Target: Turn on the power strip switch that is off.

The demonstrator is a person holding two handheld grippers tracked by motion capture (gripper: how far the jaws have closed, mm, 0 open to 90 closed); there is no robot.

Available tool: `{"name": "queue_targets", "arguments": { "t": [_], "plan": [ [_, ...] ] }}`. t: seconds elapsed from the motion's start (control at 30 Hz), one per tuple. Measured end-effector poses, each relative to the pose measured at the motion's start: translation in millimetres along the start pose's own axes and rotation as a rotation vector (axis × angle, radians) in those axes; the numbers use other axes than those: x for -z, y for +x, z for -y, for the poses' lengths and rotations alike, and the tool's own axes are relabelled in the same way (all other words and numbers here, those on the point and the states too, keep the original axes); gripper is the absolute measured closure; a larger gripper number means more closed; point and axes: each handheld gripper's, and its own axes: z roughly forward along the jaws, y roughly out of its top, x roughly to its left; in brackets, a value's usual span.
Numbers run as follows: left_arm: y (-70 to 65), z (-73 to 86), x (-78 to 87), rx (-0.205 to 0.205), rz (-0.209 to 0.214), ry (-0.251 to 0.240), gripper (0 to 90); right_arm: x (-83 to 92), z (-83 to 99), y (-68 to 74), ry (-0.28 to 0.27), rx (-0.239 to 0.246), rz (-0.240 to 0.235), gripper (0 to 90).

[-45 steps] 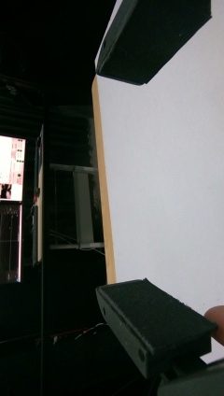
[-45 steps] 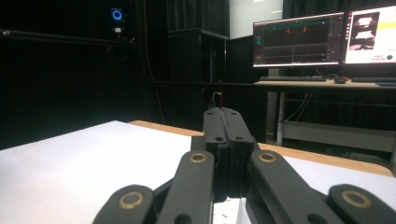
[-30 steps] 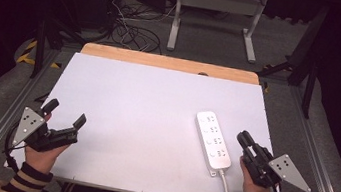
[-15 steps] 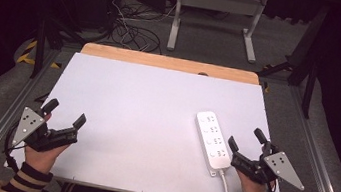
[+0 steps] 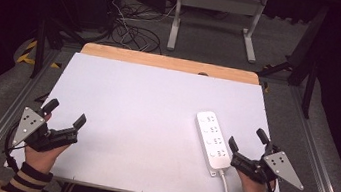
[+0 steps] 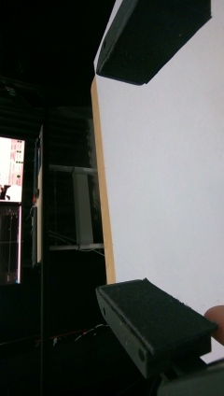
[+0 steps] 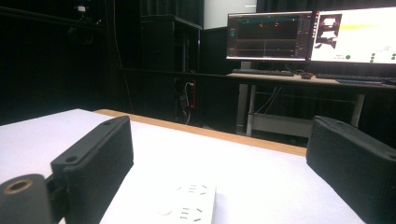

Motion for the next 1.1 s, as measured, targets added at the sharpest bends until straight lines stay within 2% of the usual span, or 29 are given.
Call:
{"name": "queue_targets", "arguments": {
  "t": [1.1],
  "plan": [
    [0.5,0.1,1.2,0.003,-0.002,0.002,1.0,-1.5,0.7,0.9,0.011,0.003,0.004,8.4]
  ]
}}
